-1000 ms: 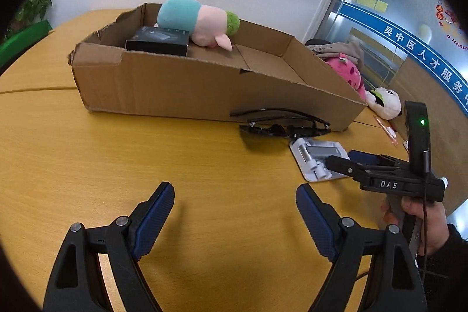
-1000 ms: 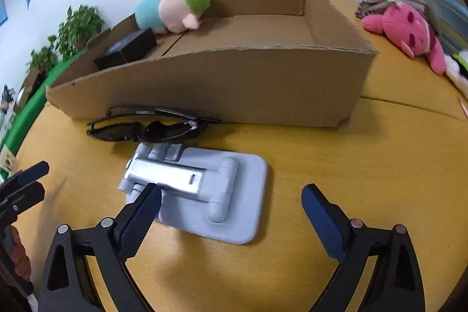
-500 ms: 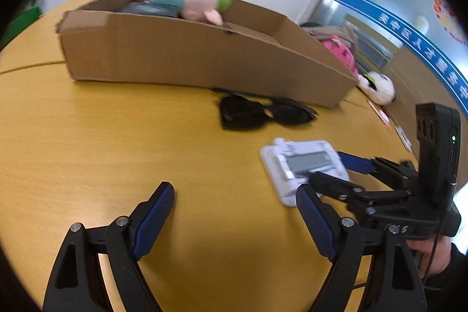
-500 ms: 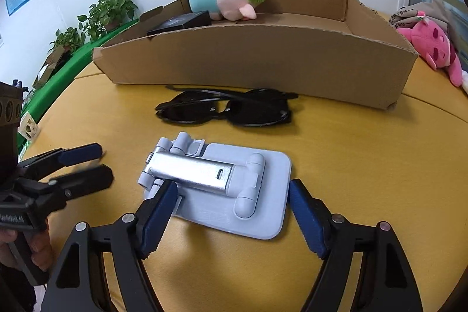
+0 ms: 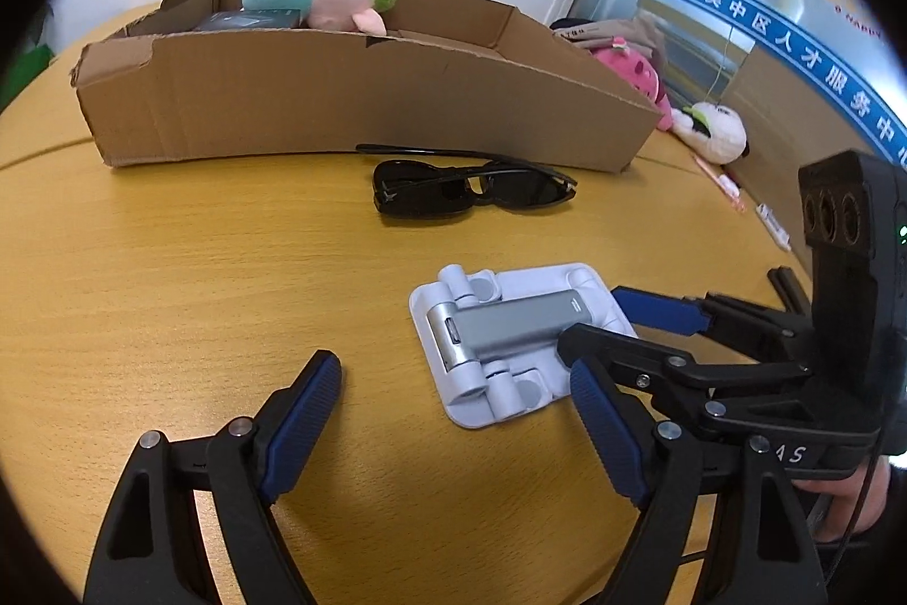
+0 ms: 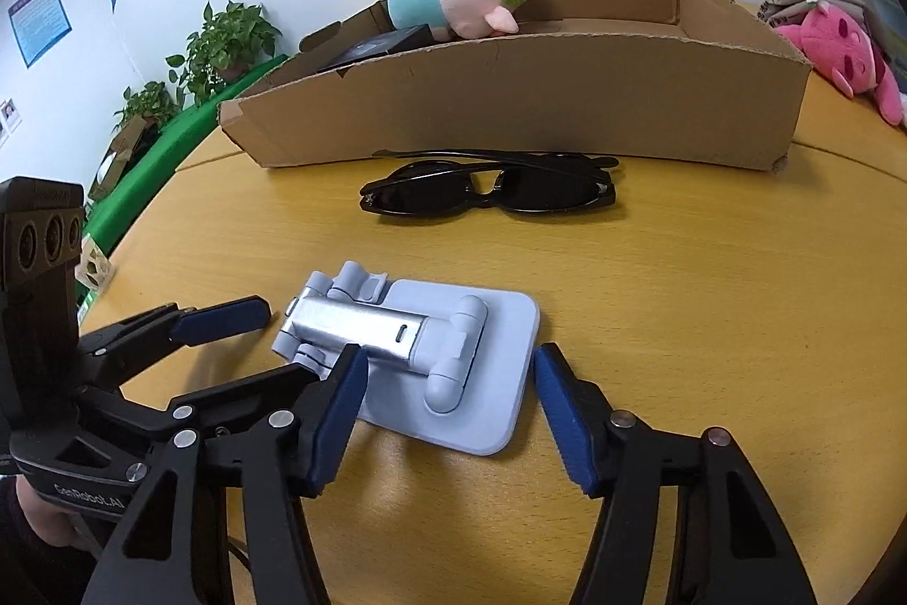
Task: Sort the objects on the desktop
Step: 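Close the left gripper on the white folding phone stand, then lift the phone stand with the left gripper and carry it into the box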
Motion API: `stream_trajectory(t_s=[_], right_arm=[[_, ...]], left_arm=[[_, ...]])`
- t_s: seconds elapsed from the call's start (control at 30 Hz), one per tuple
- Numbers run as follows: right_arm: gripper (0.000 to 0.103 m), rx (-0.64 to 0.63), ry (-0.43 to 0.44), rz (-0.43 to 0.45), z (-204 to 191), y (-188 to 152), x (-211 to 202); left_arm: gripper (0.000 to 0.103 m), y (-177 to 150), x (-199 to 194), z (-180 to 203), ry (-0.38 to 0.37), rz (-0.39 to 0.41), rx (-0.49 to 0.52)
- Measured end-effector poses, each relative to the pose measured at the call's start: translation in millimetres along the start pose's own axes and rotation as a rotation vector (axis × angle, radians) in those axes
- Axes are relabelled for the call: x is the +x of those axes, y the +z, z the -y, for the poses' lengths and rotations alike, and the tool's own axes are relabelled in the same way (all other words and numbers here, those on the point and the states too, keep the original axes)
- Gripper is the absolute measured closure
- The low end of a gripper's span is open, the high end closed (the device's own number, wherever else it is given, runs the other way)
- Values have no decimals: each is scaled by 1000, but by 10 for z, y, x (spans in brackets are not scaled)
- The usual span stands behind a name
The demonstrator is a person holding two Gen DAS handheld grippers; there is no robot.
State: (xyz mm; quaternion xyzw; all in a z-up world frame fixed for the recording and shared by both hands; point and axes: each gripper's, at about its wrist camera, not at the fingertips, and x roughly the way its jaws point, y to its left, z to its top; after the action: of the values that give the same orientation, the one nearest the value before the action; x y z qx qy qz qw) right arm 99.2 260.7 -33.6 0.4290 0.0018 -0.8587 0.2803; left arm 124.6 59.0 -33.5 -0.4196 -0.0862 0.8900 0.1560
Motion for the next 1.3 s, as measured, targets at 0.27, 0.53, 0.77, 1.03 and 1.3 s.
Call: stream_trajectory(t_s=[0.27, 0.53, 0.77, 1.03, 1.3], right_arm=[[58, -9, -5, 17, -11, -17, 43], [64, 8, 6, 27, 21, -24, 30], [65, 8, 3, 42, -16, -47, -29], [65, -20, 7, 141, -141, 253, -379], [64, -53, -12, 281, -193, 932, -806]], left_arm=[[62, -1, 17, -18, -28, -1, -20], [75, -28, -8, -83, -21, 6, -48], [75, -30, -94, -72, -29, 20, -59], [75, 360, -505, 124, -9, 125, 3], [75, 1096, -830, 294, -3, 232, 94]])
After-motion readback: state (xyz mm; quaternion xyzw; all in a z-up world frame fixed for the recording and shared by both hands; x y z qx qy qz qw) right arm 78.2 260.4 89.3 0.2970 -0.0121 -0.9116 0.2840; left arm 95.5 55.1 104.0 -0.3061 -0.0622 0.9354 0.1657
